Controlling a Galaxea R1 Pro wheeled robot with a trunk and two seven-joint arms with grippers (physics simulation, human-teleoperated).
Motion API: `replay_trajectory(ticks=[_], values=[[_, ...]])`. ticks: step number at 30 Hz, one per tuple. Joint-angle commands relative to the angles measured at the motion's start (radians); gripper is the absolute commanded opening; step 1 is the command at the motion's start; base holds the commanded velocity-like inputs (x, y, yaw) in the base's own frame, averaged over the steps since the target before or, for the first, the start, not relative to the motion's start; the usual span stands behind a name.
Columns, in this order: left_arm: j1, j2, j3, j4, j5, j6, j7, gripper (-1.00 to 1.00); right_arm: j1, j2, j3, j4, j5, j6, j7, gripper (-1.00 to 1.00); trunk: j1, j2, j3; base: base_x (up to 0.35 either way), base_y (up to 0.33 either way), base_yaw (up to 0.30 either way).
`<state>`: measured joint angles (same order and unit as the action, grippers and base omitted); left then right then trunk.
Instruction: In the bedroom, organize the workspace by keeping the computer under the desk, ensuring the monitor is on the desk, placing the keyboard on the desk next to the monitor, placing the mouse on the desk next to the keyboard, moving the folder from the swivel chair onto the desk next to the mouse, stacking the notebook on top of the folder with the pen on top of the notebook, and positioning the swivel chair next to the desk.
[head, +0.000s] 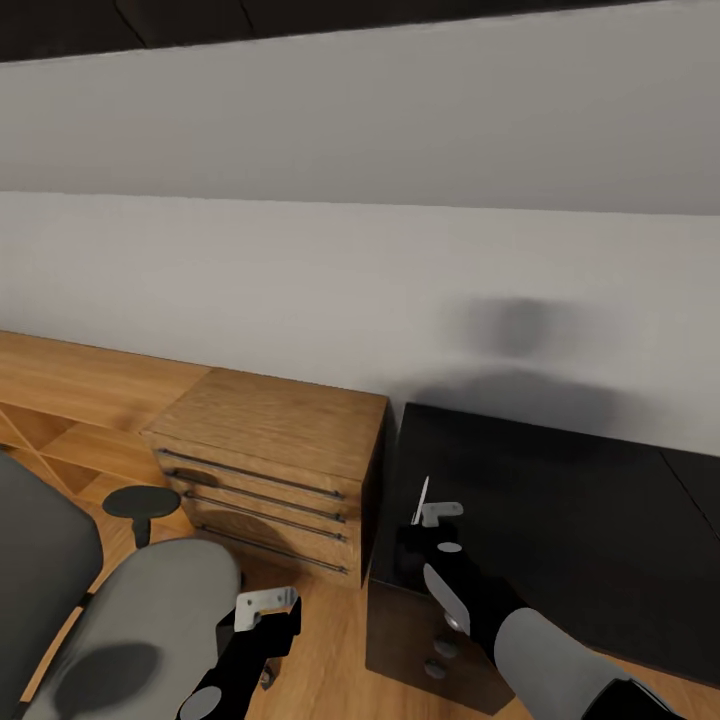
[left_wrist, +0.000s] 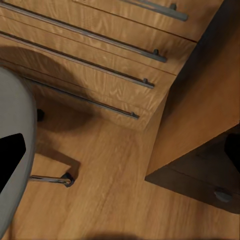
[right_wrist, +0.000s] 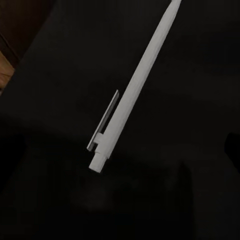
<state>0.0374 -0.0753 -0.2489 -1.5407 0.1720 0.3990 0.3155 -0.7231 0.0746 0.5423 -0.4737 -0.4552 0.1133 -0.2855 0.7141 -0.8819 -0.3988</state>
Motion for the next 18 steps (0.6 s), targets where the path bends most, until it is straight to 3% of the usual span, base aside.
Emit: replay_trajectory(ticks=[1, 18], values=[[0.0, 0.0, -0.001, -0.002, 0.011, 0.003, 0.008, 1.0, -0.001, -0.001, 0.008, -0.002, -0.006, 0.005, -0.009, 1.0, 0.0, -0.001, -0.001, 0.075, 0.0, 0.0], [0.0, 0.002, -0.001, -0.001, 0.011, 0.004, 0.008, 1.0, -0.001, -0.001, 0.008, -0.002, -0.006, 0.006, -0.009, 1.0, 0.0, -0.001, -0.001, 0.09, 0.0, 0.0]])
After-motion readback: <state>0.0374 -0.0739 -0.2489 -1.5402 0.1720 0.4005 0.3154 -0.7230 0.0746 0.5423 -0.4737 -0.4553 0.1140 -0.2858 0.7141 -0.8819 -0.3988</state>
